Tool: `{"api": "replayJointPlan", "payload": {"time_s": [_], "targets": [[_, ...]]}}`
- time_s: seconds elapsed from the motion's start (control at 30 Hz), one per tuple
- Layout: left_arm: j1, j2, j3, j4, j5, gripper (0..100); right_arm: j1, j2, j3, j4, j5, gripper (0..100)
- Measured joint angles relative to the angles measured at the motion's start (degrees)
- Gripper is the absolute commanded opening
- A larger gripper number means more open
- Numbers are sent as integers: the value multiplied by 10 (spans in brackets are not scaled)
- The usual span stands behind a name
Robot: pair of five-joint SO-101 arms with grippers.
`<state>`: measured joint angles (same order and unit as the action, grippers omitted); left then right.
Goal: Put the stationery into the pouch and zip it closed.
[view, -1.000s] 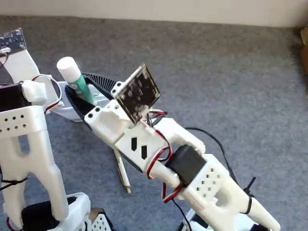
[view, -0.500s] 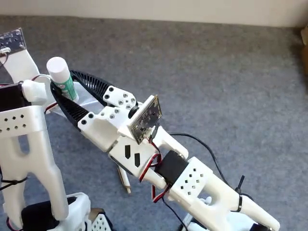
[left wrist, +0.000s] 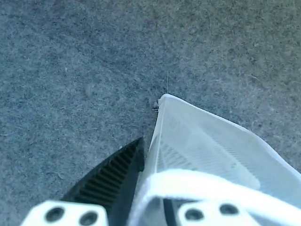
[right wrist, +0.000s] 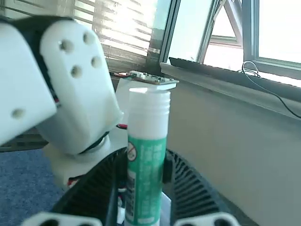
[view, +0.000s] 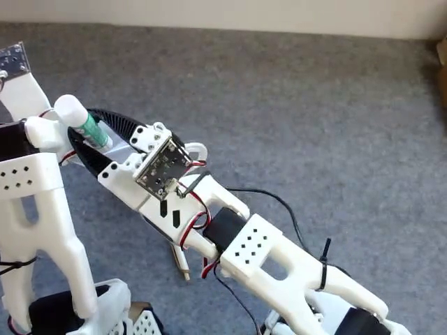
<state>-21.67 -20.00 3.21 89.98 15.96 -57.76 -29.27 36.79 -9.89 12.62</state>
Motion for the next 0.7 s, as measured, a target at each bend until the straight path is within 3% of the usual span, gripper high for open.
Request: {"api": "replayJointPlan", "payload": {"time_s": [0.7], "targets": [[-1,0,0,-1,0,53,17,3,0,4,4,10]]}}
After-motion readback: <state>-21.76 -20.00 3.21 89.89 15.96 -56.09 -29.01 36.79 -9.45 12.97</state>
